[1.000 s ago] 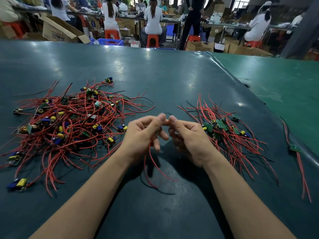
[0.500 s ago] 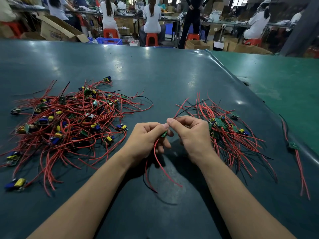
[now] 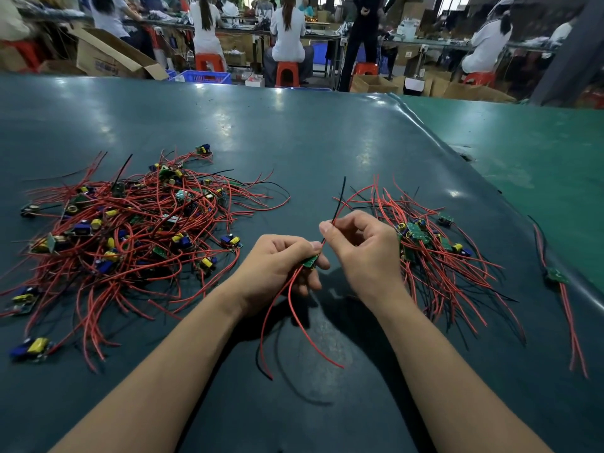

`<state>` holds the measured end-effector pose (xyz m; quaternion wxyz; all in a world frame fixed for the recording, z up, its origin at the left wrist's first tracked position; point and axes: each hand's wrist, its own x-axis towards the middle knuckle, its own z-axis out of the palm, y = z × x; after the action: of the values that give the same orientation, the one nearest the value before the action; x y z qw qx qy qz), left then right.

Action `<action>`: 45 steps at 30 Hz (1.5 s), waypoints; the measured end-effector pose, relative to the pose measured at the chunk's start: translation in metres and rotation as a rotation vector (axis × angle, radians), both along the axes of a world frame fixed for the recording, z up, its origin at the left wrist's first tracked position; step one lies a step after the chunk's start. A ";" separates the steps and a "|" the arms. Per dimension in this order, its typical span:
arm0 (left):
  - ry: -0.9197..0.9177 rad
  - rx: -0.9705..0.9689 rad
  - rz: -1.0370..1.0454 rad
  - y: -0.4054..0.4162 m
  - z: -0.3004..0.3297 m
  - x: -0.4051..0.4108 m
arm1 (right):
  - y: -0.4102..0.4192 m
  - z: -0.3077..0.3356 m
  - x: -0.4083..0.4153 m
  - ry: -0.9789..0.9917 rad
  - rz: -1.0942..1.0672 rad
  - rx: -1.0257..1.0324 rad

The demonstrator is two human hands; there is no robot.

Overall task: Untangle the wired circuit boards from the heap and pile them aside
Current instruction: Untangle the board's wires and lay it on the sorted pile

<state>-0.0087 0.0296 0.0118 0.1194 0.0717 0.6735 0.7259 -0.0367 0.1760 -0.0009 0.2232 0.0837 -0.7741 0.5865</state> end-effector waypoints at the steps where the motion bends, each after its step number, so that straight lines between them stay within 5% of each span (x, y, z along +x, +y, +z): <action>1: 0.000 -0.004 0.003 0.000 0.000 0.000 | 0.001 0.000 0.000 -0.006 0.020 0.004; 6: 0.000 -0.023 -0.024 -0.001 0.003 0.002 | 0.007 0.003 -0.006 -0.229 0.114 -0.498; 12: 0.008 -0.048 -0.025 -0.001 0.003 0.002 | 0.001 -0.004 -0.006 0.025 -0.039 -0.044; 19: 0.019 -0.069 -0.069 -0.002 0.002 0.002 | 0.012 -0.001 -0.014 -0.135 -0.060 -0.391; 33: 0.025 -0.072 -0.131 -0.005 0.001 0.000 | 0.013 -0.002 -0.014 -0.051 -0.024 -0.314; 42: 0.021 -0.034 -0.126 -0.006 -0.001 -0.002 | 0.021 0.007 -0.016 -0.206 0.078 -0.650; 45: 0.055 0.029 -0.021 -0.003 -0.003 -0.002 | 0.020 0.012 -0.014 -0.405 0.109 -0.716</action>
<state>-0.0112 0.0271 0.0087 0.1073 0.1006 0.6651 0.7321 -0.0508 0.1963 0.0110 0.0502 -0.0755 -0.5437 0.8343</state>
